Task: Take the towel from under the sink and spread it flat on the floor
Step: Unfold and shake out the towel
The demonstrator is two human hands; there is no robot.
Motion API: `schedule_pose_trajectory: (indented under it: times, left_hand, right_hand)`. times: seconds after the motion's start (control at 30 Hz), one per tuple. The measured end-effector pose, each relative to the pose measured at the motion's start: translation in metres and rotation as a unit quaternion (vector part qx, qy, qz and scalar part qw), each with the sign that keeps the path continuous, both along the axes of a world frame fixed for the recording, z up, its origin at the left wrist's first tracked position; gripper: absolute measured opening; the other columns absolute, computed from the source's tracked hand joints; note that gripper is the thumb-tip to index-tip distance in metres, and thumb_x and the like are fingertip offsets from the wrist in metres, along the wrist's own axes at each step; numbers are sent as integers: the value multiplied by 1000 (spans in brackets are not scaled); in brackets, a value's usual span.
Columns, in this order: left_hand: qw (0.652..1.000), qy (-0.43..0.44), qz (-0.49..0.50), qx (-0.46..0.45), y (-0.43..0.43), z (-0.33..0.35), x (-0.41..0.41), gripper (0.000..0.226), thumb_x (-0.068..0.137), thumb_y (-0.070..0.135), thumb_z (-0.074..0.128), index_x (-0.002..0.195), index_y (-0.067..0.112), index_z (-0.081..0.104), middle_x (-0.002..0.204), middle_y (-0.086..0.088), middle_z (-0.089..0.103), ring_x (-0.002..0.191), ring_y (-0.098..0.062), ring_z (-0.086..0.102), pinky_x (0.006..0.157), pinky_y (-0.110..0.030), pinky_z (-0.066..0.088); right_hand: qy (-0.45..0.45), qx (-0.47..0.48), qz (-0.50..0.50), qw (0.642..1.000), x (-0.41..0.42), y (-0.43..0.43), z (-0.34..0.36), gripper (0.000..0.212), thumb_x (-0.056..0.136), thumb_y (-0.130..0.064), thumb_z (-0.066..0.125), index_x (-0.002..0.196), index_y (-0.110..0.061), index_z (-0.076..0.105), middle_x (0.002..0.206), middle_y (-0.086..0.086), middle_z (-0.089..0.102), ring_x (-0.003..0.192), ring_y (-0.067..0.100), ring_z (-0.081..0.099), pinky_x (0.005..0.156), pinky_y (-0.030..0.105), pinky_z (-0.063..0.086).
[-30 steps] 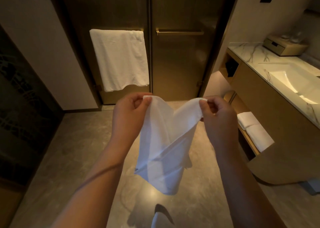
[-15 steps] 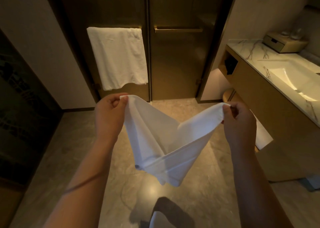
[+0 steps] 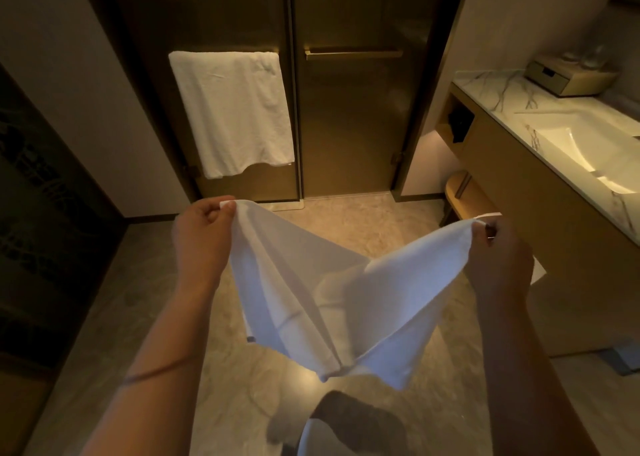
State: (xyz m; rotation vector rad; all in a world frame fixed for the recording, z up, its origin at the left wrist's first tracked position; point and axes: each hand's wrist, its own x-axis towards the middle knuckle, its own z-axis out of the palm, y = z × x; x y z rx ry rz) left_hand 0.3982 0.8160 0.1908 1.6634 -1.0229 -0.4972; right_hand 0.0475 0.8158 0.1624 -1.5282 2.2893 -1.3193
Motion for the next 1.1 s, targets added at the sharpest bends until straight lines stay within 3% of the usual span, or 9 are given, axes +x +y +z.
schedule_pose_trajectory:
  times: [0.13, 0.27, 0.33, 0.4, 0.5, 0.6, 0.7, 0.87, 1.1]
  left_hand:
    - [998, -38, -13, 46, 3, -15, -7, 23, 94, 25, 53, 109, 17, 68, 100, 2, 66, 77, 2, 52, 65, -15, 36]
    - [996, -82, 14, -31, -1, 5, -7, 23, 94, 28, 52, 108, 19, 68, 97, 8, 66, 81, 2, 57, 74, -17, 43]
    - [994, -109, 10, -25, -6, 17, -4, 25, 95, 29, 51, 108, 18, 69, 97, 4, 68, 84, -6, 61, 75, -24, 47]
    - [990, -144, 4, -6, -6, 16, -6, 26, 95, 28, 50, 109, 17, 69, 95, 2, 68, 83, -9, 60, 69, -20, 42]
    - [989, -141, 34, -12, 0, 5, -15, 24, 96, 28, 49, 108, 19, 68, 94, 6, 66, 82, -8, 59, 68, -17, 41]
    - [988, -151, 17, 8, 3, -3, -20, 27, 96, 30, 47, 109, 18, 68, 95, 3, 68, 85, -12, 62, 72, -23, 45]
    - [986, -167, 6, 0, 4, -3, -30, 27, 96, 34, 46, 108, 22, 67, 93, 7, 66, 82, -9, 60, 68, -21, 43]
    - [985, -172, -25, 8, 2, -6, -51, 25, 96, 34, 47, 109, 24, 65, 92, 10, 64, 80, -1, 59, 65, -16, 40]
    - [986, -157, -53, 27, 2, -20, -71, 24, 95, 33, 50, 110, 26, 67, 93, 14, 62, 76, 9, 52, 64, -11, 32]
  right_hand:
    - [6, 49, -12, 999, -4, -7, -9, 25, 97, -17, 48, 110, -1, 61, 104, 18, 67, 95, 31, 62, 77, 29, 39]
    - [3, -61, -49, 997, -9, -16, 9, 24, 99, -20, 45, 112, -5, 59, 105, 14, 66, 87, 16, 58, 71, 24, 41]
    - [30, -14, -35, 999, -19, -23, 16, 26, 99, -19, 45, 114, -3, 59, 108, 17, 65, 94, 24, 61, 74, 27, 42]
    - [54, 46, -27, 997, -30, -25, 17, 29, 99, -17, 44, 115, 3, 58, 111, 23, 63, 102, 36, 60, 76, 32, 41]
    - [45, 28, -58, 997, -41, -20, 10, 29, 99, -14, 41, 116, 3, 57, 112, 24, 62, 103, 36, 59, 76, 30, 38]
    - [52, 76, -24, 995, -43, -14, 0, 28, 99, -12, 41, 113, 5, 58, 110, 24, 62, 102, 37, 60, 79, 34, 42]
    - [44, 27, -23, 998, -42, -9, -6, 27, 100, -15, 42, 113, 2, 57, 109, 22, 63, 101, 34, 61, 77, 31, 41]
    - [70, 41, 12, 997, -50, -5, -18, 26, 98, -19, 44, 110, -1, 57, 104, 20, 65, 97, 33, 63, 81, 38, 48]
    - [46, 14, 38, 998, -55, -3, -28, 23, 96, -21, 45, 101, -4, 60, 90, 14, 66, 81, 25, 62, 70, 29, 43]
